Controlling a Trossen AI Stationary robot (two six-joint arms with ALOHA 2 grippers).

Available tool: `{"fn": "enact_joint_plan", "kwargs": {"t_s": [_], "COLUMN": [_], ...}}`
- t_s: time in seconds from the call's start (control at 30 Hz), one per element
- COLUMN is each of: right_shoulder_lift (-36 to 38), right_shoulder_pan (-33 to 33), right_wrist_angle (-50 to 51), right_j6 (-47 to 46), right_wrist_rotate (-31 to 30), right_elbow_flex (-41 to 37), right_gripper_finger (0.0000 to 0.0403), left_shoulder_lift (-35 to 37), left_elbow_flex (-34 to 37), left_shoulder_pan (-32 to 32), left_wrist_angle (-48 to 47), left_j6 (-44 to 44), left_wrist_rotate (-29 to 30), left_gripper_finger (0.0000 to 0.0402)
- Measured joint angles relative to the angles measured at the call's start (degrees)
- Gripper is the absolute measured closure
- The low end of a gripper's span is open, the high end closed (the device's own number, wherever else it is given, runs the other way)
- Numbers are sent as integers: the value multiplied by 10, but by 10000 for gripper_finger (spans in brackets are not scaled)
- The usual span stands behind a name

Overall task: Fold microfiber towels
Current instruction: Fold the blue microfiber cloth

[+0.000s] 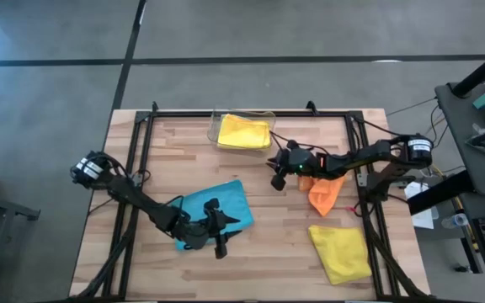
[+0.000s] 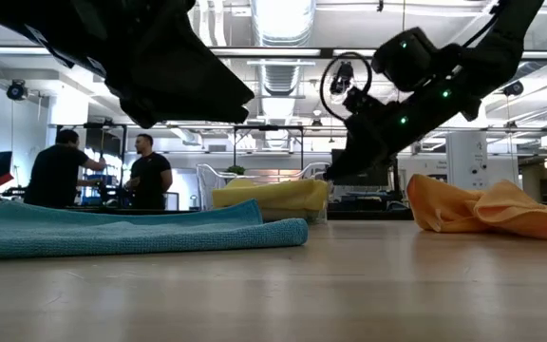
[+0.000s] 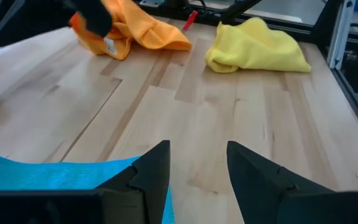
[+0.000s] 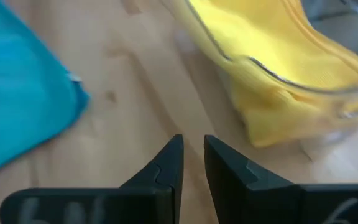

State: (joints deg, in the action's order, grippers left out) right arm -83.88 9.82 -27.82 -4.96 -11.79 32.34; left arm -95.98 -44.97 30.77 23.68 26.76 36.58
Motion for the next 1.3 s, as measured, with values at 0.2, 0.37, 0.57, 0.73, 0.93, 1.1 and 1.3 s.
{"fn": "enact_joint_plan", "kwargs": {"t_s": [0.2, 0.37, 0.57, 0.73, 0.93, 1.1, 1.3], "right_shoulder_lift": [15, 14, 14, 14, 14, 14, 15], "right_shoulder_pan": [-25, -38, -39, -40, -40, -40, -39], "right_wrist_angle": [-2, 2, 15, 30, 40, 48, 51], "right_j6": [11, 27, 25, 20, 19, 19, 20], "right_wrist_rotate": [0, 0, 0, 0, 0, 0, 0], "right_elbow_flex": [12, 19, 19, 19, 19, 19, 18], "right_gripper_finger": [344, 344, 344, 344, 344, 344, 344], "left_shoulder_lift": [-9, -20, -81, -113, -143, -167, -201], "left_elbow_flex": [-3, -15, -51, -85, -144, -203, -247], "left_shoulder_pan": [-3, -16, -32, -51, -57, -57, -58], "left_wrist_angle": [-1, 1, -5, -61, -168, -252, -301], "left_j6": [0, 12, -16, -4, -10, -17, -17], "left_wrist_rotate": [1, 3, -35, -50, -46, -26, -26], "left_gripper_finger": [258, 258, 235, 181, 130, 125, 125]}}
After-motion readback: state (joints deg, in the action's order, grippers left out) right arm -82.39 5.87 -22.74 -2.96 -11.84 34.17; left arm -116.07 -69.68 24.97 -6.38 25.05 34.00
